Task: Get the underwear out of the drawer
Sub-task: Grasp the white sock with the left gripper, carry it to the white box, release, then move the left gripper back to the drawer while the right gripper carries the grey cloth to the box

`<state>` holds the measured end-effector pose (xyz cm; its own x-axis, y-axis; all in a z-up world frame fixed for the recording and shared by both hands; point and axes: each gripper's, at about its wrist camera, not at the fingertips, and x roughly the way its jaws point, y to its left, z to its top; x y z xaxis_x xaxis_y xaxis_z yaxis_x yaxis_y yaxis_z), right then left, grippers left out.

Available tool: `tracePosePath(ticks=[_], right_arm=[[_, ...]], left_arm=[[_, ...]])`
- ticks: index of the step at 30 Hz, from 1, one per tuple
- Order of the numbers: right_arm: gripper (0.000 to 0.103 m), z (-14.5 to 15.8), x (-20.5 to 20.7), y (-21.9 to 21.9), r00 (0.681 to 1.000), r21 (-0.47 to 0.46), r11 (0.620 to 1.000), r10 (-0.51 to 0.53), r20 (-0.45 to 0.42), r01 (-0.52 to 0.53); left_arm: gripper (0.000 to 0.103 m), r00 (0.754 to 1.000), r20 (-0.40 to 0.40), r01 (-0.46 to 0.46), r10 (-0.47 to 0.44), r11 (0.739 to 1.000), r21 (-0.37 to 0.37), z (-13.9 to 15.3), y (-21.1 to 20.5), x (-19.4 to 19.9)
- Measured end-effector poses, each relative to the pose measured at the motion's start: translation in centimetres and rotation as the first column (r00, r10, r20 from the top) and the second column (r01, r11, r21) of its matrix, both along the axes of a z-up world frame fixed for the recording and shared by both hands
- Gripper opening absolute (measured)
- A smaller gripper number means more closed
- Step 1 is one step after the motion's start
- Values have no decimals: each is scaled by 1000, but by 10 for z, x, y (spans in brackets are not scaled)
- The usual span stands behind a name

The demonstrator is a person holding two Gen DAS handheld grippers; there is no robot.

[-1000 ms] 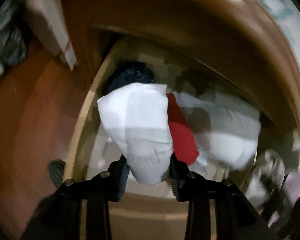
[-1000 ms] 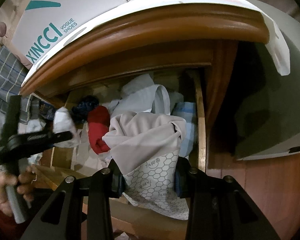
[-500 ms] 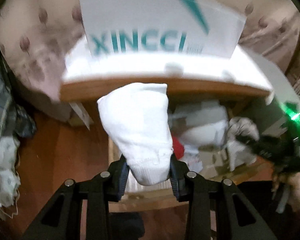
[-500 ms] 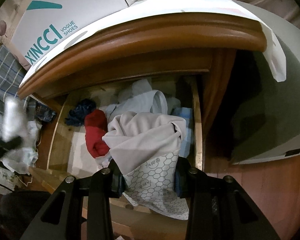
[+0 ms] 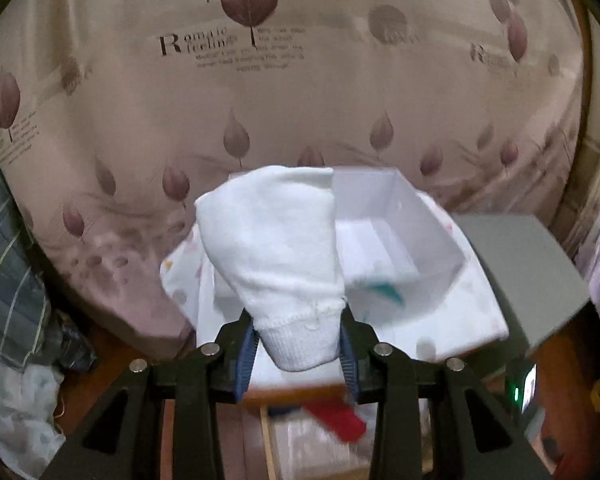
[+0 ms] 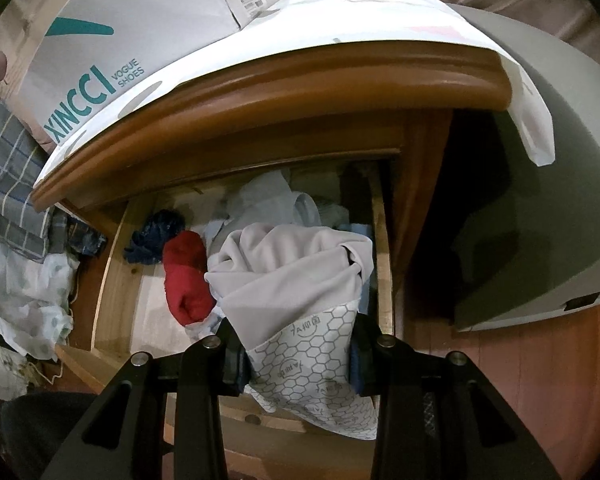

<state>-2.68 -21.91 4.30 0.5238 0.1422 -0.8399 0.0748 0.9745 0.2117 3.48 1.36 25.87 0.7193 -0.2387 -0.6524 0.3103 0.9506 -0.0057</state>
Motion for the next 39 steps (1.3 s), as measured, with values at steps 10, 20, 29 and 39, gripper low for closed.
tracePosePath(ticks=[10,20,29,39], right_arm=[[34,-1,1,-5,1000,27,999,-19,-4,19],[34,-2,0,-10,1000,36,999,-24,-15,25],[34,-4,1,-5,1000,19,1000,-16,-24,16],[34,-5,3,-1,1000,8,1000,-5,-29,5]], left_arm=[[36,993,-110,48,-41,997,57,-18,-22,97],[36,971,-240,34,-12,996,87,-69,-20,128],[43,973,-230,-11,37,993,115,-79,-15,131],[65,984,-169,-40,54,995,89,-61,-5,114]])
